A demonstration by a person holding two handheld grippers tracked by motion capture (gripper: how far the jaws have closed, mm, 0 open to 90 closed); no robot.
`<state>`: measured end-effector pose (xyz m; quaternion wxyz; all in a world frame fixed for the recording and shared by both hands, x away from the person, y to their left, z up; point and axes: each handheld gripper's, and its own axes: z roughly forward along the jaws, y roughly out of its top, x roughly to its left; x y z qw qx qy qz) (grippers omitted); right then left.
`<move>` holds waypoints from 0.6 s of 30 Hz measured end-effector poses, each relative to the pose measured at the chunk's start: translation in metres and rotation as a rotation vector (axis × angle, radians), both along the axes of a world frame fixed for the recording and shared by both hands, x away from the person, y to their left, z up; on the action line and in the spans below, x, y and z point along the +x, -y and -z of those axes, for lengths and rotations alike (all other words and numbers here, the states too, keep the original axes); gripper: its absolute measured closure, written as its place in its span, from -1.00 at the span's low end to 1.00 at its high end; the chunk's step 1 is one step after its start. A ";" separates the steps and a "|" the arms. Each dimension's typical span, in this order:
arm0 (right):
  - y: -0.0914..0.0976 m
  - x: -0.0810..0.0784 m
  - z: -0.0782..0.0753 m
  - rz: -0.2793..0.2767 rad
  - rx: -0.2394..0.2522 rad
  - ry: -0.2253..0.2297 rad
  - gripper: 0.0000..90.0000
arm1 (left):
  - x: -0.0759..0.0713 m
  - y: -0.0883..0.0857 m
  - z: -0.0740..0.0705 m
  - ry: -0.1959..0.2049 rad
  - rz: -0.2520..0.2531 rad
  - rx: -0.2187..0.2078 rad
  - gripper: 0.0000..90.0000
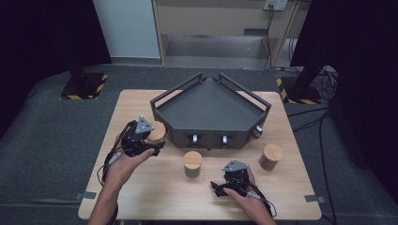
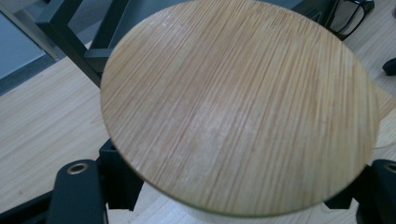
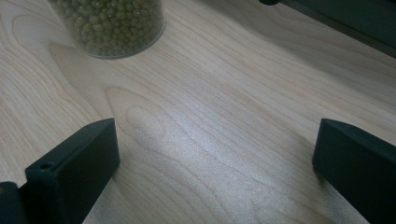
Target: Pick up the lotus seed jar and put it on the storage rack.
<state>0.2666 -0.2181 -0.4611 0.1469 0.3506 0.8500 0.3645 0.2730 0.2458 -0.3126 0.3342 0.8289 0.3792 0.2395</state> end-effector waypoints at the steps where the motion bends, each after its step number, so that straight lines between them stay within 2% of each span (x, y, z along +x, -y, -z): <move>1: 0.000 0.000 0.000 0.000 0.000 0.000 -0.98 | 0.001 0.001 -0.001 -0.001 0.005 0.007 -0.46; 7: 0.000 0.000 0.000 0.000 0.000 0.000 -0.98 | 0.004 0.004 -0.005 0.000 0.011 0.007 -0.46; 12: 0.000 0.000 0.000 0.000 0.000 0.000 -0.98 | 0.005 0.004 -0.005 0.005 0.010 -0.013 -0.46; 18: 0.000 0.000 0.000 0.000 0.000 0.000 -0.98 | 0.007 0.008 -0.009 0.004 0.014 -0.002 -0.46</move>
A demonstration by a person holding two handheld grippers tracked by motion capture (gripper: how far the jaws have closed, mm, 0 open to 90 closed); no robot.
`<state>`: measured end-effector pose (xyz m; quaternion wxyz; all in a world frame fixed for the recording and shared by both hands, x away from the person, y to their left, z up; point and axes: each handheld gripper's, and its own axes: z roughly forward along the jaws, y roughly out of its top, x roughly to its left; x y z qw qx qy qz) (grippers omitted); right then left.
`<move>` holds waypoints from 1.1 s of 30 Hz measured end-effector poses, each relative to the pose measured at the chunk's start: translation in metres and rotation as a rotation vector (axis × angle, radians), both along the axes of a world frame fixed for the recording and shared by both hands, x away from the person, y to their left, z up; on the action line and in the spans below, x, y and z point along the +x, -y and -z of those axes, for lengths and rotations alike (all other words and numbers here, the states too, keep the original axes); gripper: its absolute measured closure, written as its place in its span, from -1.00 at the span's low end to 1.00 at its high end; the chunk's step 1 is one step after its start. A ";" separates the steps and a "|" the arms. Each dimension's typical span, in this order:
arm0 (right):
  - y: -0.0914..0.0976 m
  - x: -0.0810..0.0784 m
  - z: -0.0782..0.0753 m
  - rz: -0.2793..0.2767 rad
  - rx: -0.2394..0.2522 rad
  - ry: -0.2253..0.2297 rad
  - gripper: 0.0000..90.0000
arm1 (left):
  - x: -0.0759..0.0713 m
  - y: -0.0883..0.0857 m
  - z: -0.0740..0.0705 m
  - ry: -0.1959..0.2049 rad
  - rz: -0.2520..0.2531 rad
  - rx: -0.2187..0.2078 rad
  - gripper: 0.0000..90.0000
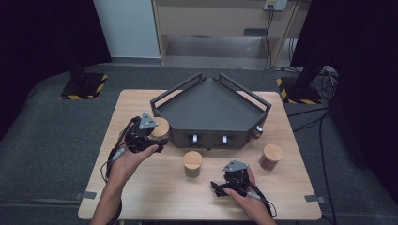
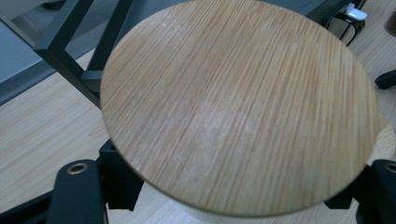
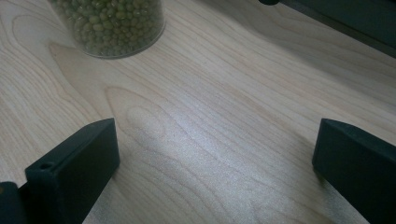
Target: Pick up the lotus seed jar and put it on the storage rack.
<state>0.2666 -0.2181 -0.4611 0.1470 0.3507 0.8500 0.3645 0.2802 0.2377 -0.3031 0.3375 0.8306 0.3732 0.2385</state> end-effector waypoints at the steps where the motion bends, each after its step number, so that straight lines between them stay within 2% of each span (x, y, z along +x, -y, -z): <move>1: 0.000 0.000 0.000 0.000 0.000 0.000 -0.98 | 0.001 0.000 -0.001 0.001 0.001 -0.004 -0.46; 14: 0.000 0.000 0.000 0.000 0.000 0.000 -0.98 | 0.010 0.004 -0.011 0.007 0.004 -0.001 -0.46; 21: 0.000 0.000 0.000 0.000 0.000 0.000 -0.98 | 0.015 0.009 -0.014 0.006 0.013 0.018 -0.46; 33: 0.000 0.000 0.000 0.000 0.001 0.000 -0.98 | 0.027 0.021 -0.023 0.015 0.029 0.022 -0.46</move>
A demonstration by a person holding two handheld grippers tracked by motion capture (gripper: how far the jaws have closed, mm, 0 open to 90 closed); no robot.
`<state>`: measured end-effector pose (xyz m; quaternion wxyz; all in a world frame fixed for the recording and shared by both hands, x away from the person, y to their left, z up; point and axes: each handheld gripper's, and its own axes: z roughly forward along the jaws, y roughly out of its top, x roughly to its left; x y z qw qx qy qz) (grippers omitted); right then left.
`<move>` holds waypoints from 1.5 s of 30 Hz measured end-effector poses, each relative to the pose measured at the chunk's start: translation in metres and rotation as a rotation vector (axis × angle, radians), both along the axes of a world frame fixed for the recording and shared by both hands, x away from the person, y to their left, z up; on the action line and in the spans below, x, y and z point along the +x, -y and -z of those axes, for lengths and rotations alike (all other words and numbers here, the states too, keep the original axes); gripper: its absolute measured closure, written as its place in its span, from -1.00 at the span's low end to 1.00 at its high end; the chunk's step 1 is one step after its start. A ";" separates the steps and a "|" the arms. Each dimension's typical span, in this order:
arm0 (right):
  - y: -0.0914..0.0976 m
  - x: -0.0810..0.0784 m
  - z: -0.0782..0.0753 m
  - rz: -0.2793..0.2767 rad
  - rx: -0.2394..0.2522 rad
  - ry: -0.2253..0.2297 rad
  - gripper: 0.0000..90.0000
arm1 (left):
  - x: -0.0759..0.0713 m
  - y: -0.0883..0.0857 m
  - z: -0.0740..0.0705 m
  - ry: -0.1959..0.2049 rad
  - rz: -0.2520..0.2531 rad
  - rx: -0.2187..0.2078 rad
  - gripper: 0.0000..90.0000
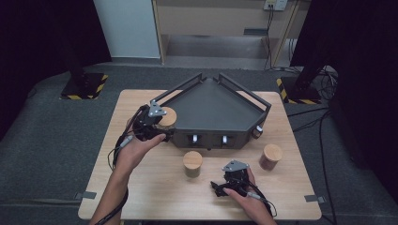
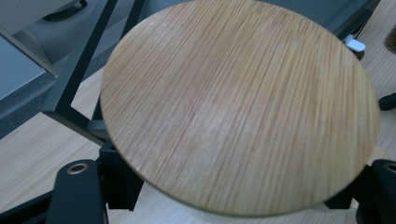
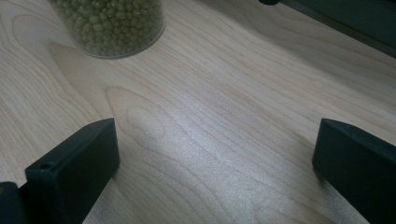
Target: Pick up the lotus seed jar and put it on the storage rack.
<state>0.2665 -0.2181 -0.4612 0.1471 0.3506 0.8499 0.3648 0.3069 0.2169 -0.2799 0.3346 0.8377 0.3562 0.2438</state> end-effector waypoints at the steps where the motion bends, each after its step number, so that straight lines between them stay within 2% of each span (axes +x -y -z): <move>1: 0.000 0.000 0.000 0.000 0.000 0.000 -0.98 | 0.001 0.001 -0.001 0.002 0.002 -0.001 -0.46; 17: 0.000 0.000 0.000 0.002 0.001 0.000 -0.98 | 0.013 0.017 -0.011 0.017 0.017 0.004 -0.46; 29: 0.000 0.000 0.000 0.001 0.000 0.001 -0.98 | 0.022 0.023 -0.011 0.017 0.020 0.004 -0.46; 33: 0.000 0.000 0.000 0.002 0.000 0.000 -0.98 | 0.030 0.026 -0.013 0.014 0.024 0.023 -0.46; 45: 0.000 0.000 0.000 0.001 0.001 0.000 -0.98 | 0.044 0.029 -0.010 0.021 0.018 0.012 -0.46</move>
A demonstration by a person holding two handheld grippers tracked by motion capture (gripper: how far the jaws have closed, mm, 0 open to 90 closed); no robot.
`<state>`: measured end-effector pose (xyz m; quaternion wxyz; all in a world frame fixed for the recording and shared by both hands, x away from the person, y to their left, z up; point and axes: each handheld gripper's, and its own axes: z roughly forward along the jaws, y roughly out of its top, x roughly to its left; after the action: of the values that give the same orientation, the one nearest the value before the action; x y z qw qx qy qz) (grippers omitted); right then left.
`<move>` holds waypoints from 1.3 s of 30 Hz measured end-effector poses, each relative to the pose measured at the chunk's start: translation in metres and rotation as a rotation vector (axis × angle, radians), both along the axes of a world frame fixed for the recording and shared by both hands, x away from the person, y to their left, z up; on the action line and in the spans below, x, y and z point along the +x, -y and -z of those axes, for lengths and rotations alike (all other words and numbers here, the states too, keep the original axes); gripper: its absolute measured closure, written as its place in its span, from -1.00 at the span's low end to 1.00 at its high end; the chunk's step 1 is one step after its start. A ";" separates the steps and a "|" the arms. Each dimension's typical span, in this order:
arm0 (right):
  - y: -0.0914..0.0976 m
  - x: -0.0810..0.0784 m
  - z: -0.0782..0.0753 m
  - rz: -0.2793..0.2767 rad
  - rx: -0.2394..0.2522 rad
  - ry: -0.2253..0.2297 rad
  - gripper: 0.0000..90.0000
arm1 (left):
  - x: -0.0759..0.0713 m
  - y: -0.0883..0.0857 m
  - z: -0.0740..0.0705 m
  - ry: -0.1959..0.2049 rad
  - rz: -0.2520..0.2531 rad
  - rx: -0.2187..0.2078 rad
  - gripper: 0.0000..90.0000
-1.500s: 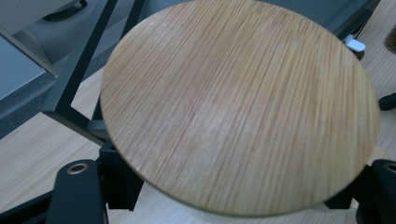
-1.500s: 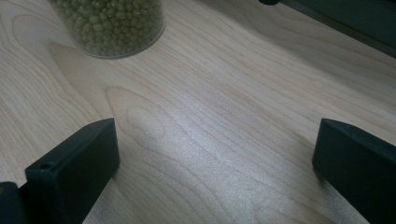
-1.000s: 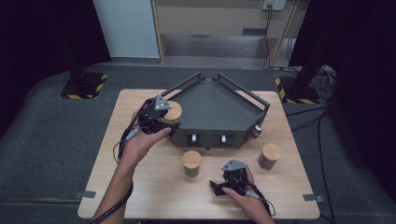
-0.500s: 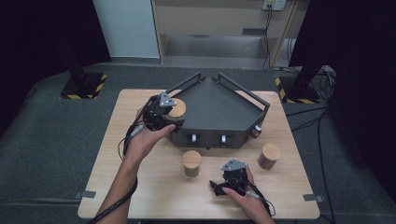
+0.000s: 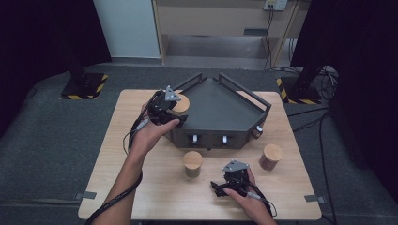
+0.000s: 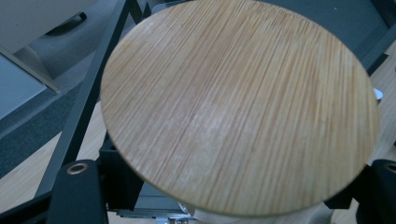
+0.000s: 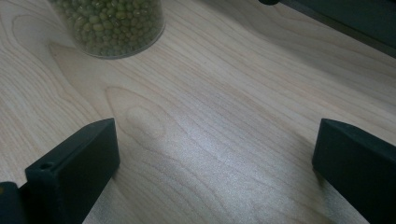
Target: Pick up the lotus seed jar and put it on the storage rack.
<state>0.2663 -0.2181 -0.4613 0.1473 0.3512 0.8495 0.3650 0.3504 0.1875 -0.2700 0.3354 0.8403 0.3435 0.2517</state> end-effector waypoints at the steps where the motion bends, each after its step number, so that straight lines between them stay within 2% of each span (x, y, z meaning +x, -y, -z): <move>1: 0.000 0.000 0.000 0.000 0.000 0.000 -0.98 | 0.001 0.000 0.000 0.000 -0.003 0.000 -0.46; 17: 0.000 0.000 0.000 -0.001 0.000 0.000 -0.98 | 0.024 0.003 0.013 -0.012 -0.012 -0.019 -0.46; 23: 0.000 0.000 0.000 -0.001 -0.001 0.002 -0.98 | 0.028 0.005 0.017 -0.018 -0.015 -0.015 -0.46; 28: 0.000 0.000 0.000 -0.002 -0.001 0.002 -0.98 | 0.033 0.007 0.022 -0.039 -0.014 -0.007 -0.46; 39: 0.000 0.000 0.000 -0.002 -0.001 0.001 -0.98 | 0.038 0.006 0.035 -0.051 -0.028 -0.028 -0.46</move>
<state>0.2664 -0.2182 -0.4612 0.1476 0.3502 0.8500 0.3648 0.3885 0.1813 -0.3055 0.3349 0.8368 0.3670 0.2300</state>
